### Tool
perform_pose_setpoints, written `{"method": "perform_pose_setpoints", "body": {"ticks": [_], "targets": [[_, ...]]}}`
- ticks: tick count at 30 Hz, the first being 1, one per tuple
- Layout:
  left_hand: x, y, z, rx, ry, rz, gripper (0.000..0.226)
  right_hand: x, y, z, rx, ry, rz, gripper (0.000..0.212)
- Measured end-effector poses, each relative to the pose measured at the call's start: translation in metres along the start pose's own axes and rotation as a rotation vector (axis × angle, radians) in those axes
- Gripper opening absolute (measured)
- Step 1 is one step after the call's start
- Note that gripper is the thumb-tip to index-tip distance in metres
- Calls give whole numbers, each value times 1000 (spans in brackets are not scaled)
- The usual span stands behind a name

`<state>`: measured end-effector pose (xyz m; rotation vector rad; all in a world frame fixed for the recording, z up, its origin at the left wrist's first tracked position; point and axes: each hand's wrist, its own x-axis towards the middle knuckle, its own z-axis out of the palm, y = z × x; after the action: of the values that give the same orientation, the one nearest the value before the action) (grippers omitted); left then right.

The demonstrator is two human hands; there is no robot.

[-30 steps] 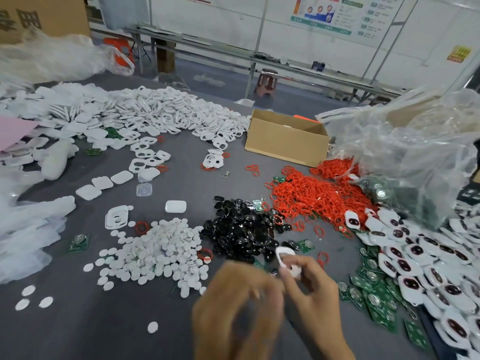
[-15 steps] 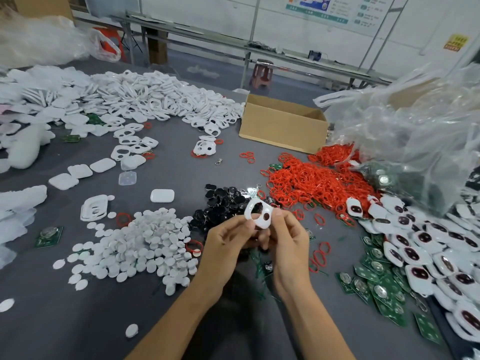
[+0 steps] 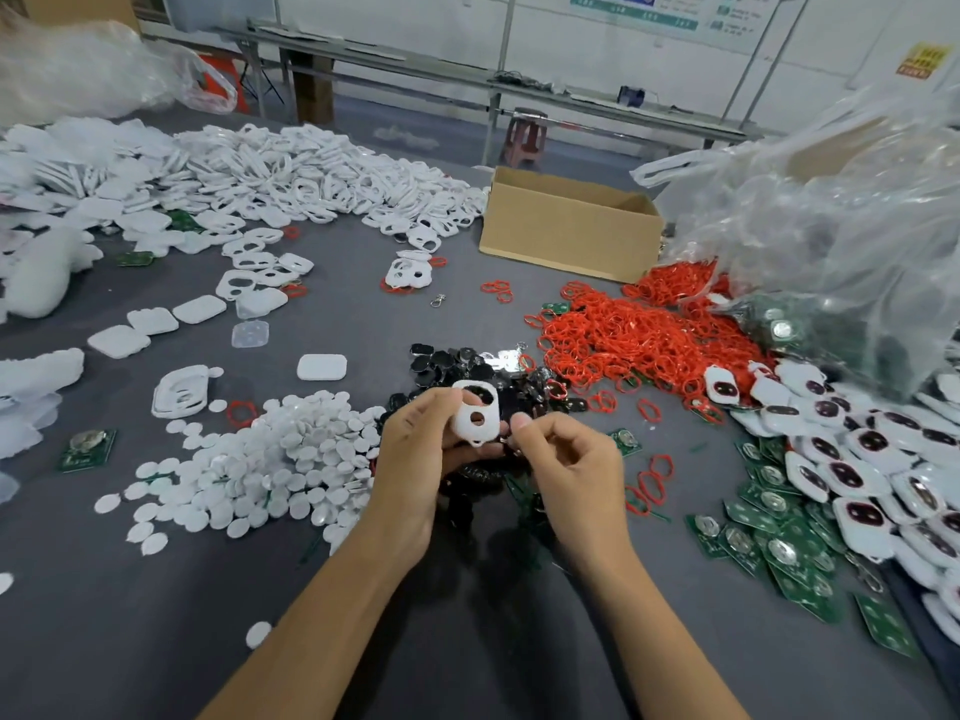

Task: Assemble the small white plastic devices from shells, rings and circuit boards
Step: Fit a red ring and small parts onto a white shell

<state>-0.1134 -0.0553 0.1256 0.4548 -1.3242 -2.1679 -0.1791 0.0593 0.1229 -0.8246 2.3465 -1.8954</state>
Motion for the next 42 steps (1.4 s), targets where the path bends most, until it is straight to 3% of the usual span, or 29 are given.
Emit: {"method": "perform_pose_setpoints", "body": {"ticks": [3, 6, 9, 11, 16, 20, 22, 25, 32, 39, 42], "targets": [[2, 0, -3, 32, -23, -54, 22, 13, 13, -14, -155, 145, -13, 24], [3, -3, -4, 30, -49, -63, 25, 36, 26, -36, -405, 232, -6, 12], [1, -3, -4, 1, -80, -59, 30, 57, 43, -54, -745, 136, 7, 28], [-1, -2, -4, -23, -114, -71, 30, 64, 51, -59, -835, 38, 25, 32], [-3, -3, 0, -43, -139, -83, 29, 69, 56, -60, -808, 95, 28, 14], [-6, -5, 0, -26, -125, -100, 29, 71, 54, -62, -841, 165, 14, 12], [-7, -7, 1, 16, -114, -86, 28, 65, 49, -61, -668, 233, -51, 9], [-7, -11, 2, 97, -77, -45, 21, 53, 38, -52, -360, 221, -48, 17], [-8, -14, 3, 115, -59, -42, 15, 38, 42, -44, -285, 253, -117, 11], [-7, -17, 4, 110, -95, -42, 14, 36, 37, -51, -301, 321, -163, 33], [-6, -20, 3, 127, -78, -11, 16, 30, 28, -45, -171, 244, -197, 34]]}}
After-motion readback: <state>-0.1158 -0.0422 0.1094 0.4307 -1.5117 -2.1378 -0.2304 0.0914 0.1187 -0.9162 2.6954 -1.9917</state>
